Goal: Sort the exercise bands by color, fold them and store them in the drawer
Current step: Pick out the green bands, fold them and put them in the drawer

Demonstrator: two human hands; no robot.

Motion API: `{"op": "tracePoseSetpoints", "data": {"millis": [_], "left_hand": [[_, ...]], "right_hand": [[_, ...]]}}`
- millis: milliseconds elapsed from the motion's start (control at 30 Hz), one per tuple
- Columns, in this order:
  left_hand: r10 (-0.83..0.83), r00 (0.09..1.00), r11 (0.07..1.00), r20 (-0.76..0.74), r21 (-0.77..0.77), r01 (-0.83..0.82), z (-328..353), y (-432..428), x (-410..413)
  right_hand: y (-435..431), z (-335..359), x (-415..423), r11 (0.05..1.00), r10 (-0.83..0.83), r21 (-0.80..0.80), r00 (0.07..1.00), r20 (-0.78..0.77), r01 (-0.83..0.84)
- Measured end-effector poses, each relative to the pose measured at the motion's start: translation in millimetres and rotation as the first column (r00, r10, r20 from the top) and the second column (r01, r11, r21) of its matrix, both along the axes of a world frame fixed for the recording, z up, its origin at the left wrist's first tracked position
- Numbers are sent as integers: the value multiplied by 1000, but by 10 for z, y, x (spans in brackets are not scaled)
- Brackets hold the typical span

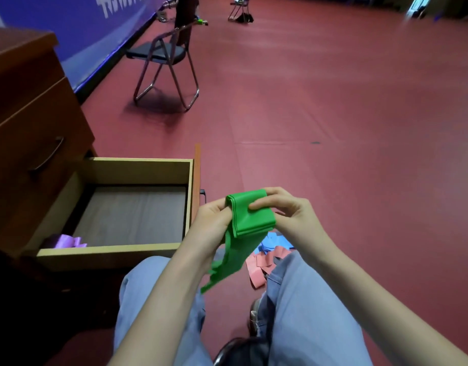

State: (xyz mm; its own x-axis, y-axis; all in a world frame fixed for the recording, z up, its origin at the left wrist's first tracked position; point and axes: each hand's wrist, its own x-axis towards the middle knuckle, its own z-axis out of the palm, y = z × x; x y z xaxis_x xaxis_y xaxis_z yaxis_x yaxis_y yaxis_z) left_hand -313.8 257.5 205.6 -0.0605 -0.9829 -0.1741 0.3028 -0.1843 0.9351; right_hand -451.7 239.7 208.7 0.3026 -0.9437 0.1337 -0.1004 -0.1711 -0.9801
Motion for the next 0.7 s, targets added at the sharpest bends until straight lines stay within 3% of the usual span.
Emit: {"op": "tracePoseSetpoints", "data": {"millis": [100,200,433,533,700], "left_hand": [[-22,999,1000,-24,12,23,-35,50,11],[-49,988,997,-146,44,56,-35,71,-20],[-65,952,998,-298,5,69,-45,101,-96],[-104,965,994,-243,-1,107,-70,118,-102],[-43,999,995,30,-91,46,-136,148,-85]], "right_hand": [[51,-62,31,996,-73,43,997,29,72],[102,-64,86,986,-158,54,986,60,155],[169,-32,115,992,-110,74,978,180,98],[155,-45,86,995,-73,87,980,183,58],[143,-98,34,992,-12,129,984,180,-11]]}}
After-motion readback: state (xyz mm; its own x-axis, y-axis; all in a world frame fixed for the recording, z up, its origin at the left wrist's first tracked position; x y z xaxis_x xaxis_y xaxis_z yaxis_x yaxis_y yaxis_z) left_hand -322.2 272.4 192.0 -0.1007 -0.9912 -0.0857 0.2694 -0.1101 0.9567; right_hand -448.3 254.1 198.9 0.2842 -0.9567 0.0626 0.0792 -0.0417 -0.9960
